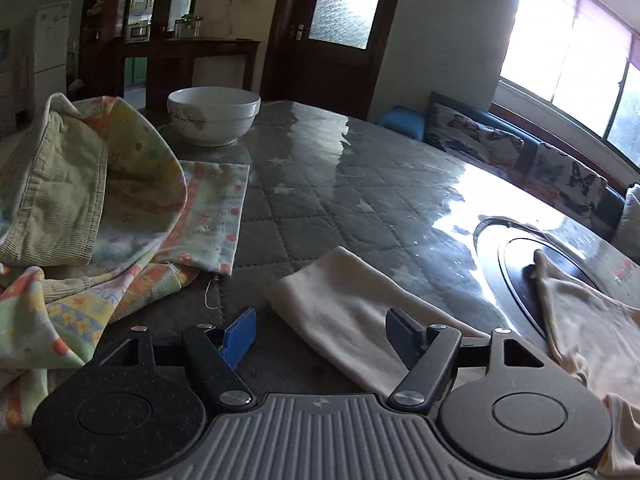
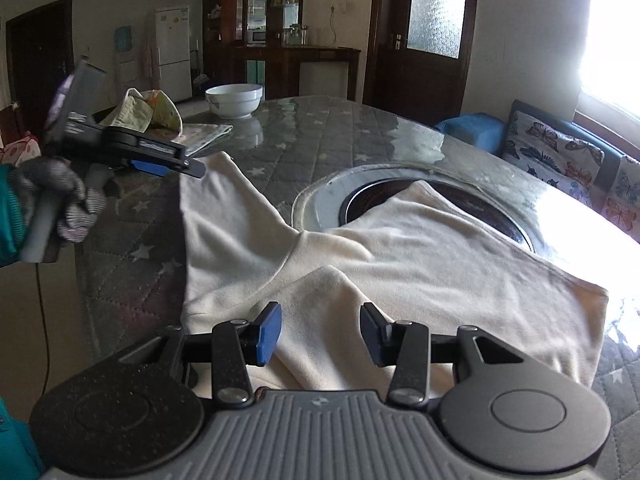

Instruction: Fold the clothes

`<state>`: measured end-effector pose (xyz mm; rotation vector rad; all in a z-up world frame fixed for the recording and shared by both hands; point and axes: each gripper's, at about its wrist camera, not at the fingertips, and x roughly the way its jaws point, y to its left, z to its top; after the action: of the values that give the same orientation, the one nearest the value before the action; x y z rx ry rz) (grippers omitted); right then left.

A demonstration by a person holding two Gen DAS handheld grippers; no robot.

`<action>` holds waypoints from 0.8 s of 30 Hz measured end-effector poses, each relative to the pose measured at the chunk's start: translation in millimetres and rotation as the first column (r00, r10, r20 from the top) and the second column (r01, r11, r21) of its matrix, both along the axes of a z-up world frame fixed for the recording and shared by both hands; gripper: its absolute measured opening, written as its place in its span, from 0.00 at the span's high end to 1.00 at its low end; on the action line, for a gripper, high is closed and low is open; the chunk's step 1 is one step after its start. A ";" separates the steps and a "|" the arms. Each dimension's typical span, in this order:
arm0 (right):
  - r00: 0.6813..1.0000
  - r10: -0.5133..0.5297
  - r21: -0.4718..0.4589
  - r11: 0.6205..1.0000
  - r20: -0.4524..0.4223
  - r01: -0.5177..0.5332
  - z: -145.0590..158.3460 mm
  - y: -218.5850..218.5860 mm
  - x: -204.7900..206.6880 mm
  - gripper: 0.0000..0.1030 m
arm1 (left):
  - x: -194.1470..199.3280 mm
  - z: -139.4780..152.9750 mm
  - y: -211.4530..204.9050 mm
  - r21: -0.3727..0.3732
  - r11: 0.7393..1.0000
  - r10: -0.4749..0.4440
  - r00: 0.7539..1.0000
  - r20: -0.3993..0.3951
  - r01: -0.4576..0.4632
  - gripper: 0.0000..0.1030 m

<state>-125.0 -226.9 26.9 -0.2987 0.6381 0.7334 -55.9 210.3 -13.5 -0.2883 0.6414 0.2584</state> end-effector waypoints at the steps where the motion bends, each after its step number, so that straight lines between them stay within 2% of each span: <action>1: 1.000 -0.003 0.004 1.000 0.002 0.003 1.6 -1.3 -1.2 0.57 | 2.2 -0.6 0.6 0.005 1.000 0.007 1.000 -0.003 -0.007 0.30; 4: 1.000 -0.011 0.014 1.000 0.010 0.010 6.3 -5.0 -4.7 0.57 | 8.1 -0.5 0.3 0.021 1.000 0.017 1.000 -0.003 -0.017 0.41; 6: 1.000 -0.016 0.022 1.000 0.015 0.015 9.5 -7.5 -7.0 0.57 | 11.0 -1.0 1.5 0.017 1.000 0.025 1.000 0.002 -0.025 0.53; 9: 0.999 -0.042 0.037 0.998 0.020 0.041 12.9 -15.9 -10.0 0.57 | 14.8 -2.7 5.3 -0.016 0.999 0.032 0.999 0.012 -0.032 0.87; 12: 0.996 -0.082 0.055 0.995 0.023 0.080 15.9 -28.9 -12.9 0.57 | 12.3 1.8 7.3 -0.106 0.994 0.015 0.999 0.042 -0.011 0.91; 17: 0.988 -0.154 0.084 0.985 0.022 0.151 19.2 -54.2 -15.7 0.57 | 2.9 33.1 -24.2 -0.155 0.979 -0.107 0.984 0.140 0.129 0.92; 20: 0.980 -0.197 0.104 0.976 0.021 0.194 19.5 -69.7 -17.1 0.57 | 2.1 53.7 -52.4 -0.185 0.954 -0.200 0.960 0.196 0.236 0.92; 24: 0.967 -0.252 0.129 0.960 0.022 0.247 19.9 -91.3 -20.8 0.57 | 0.1 74.8 -91.1 -0.221 0.899 -0.321 0.913 0.253 0.377 0.92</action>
<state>-145.8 -318.2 46.8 -0.1128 0.5780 0.5207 -55.8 119.2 61.3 -0.4447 0.5047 -0.2085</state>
